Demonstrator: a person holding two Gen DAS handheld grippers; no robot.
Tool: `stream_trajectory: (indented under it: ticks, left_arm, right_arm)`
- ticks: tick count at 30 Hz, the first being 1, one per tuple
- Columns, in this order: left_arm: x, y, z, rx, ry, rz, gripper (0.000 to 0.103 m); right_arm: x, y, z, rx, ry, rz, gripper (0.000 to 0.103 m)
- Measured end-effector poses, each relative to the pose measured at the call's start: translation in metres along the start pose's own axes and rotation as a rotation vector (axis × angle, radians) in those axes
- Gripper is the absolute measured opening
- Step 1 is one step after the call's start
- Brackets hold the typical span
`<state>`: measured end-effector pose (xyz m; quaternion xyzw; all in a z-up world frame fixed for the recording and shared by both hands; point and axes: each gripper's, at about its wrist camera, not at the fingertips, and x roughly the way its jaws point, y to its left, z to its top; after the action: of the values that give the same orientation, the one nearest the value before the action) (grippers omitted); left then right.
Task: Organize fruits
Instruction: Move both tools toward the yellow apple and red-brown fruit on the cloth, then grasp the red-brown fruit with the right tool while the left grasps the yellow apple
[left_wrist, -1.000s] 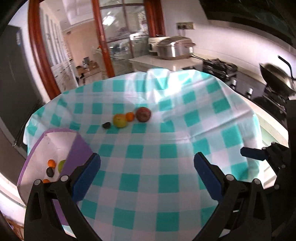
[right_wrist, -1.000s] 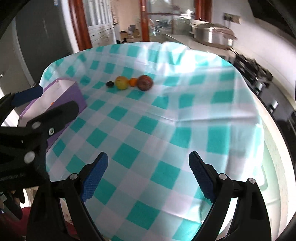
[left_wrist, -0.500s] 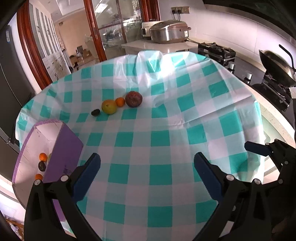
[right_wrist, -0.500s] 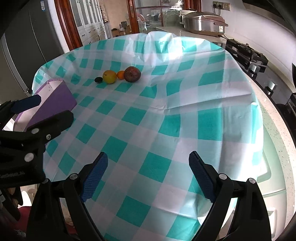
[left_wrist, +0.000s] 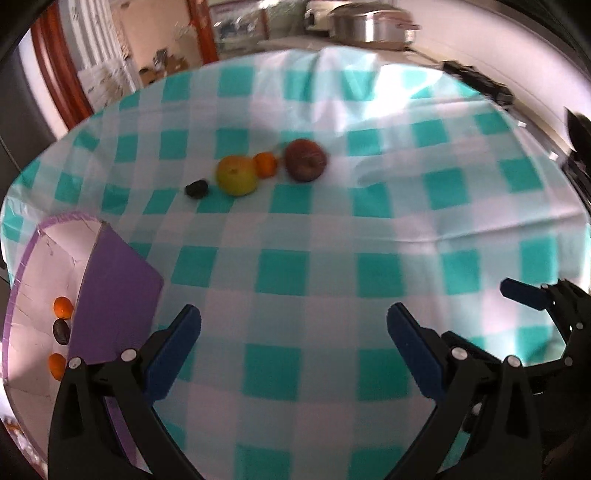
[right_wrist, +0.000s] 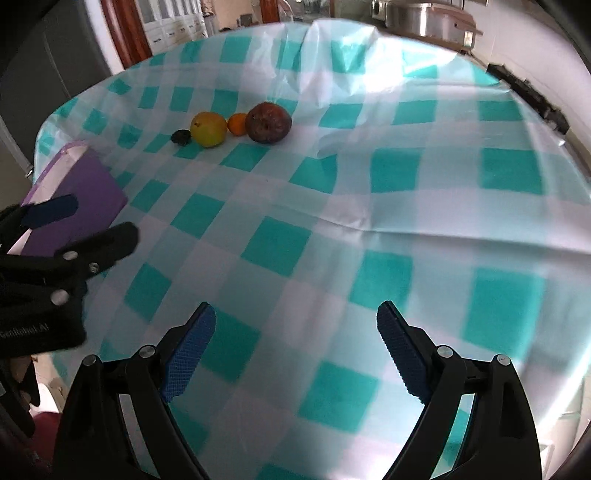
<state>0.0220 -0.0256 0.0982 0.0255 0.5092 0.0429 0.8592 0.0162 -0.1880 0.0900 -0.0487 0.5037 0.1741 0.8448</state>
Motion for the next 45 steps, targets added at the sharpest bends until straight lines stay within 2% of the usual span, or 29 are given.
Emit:
stream_trajectory:
  ticks: [5, 9, 12, 21, 26, 30, 34, 35, 37, 42, 45]
  left_arm:
    - [0.039, 0.040, 0.009, -0.014, 0.035, 0.011, 0.101]
    - [0.071, 0.063, 0.009, -0.040, 0.064, -0.015, 0.101]
    - [0.089, 0.070, 0.011, -0.044, 0.083, -0.039, 0.101]
    - [0.136, 0.082, 0.017, -0.091, 0.137, -0.088, 0.101]
    - [0.143, 0.082, 0.013, -0.046, 0.135, -0.082, 0.101]
    - [0.146, 0.081, 0.015, -0.019, 0.125, -0.067, 0.101]
    - [0.150, 0.083, 0.024, -0.056, 0.130, -0.066, 0.101]
    - [0.152, 0.084, 0.029, -0.068, 0.132, -0.065, 0.101]
    - [0.157, 0.085, 0.037, -0.096, 0.135, -0.059, 0.101]
    - [0.174, 0.088, 0.066, -0.158, 0.121, -0.018, 0.101]
    - [0.184, 0.091, 0.084, -0.204, 0.106, -0.007, 0.101]
  right_arm:
    - [0.045, 0.009, 0.024, 0.075, 0.048, -0.003, 0.087]
    - [0.068, 0.020, 0.050, 0.068, 0.038, -0.025, 0.087]
    - [0.085, 0.025, 0.077, 0.051, 0.013, -0.066, 0.087]
    - [0.155, 0.039, 0.155, -0.009, 0.063, -0.097, 0.087]
    - [0.185, 0.045, 0.188, -0.007, 0.071, -0.108, 0.087]
    - [0.197, 0.047, 0.205, -0.001, 0.071, -0.120, 0.087]
    - [0.205, 0.051, 0.220, -0.011, 0.067, -0.127, 0.087]
    - [0.207, 0.050, 0.223, -0.003, 0.070, -0.113, 0.085]
    - [0.204, 0.047, 0.223, 0.015, 0.051, -0.098, 0.067]
    - [0.196, 0.029, 0.220, 0.049, 0.051, -0.022, 0.064]
    - [0.182, 0.007, 0.207, 0.119, 0.035, -0.027, 0.064]
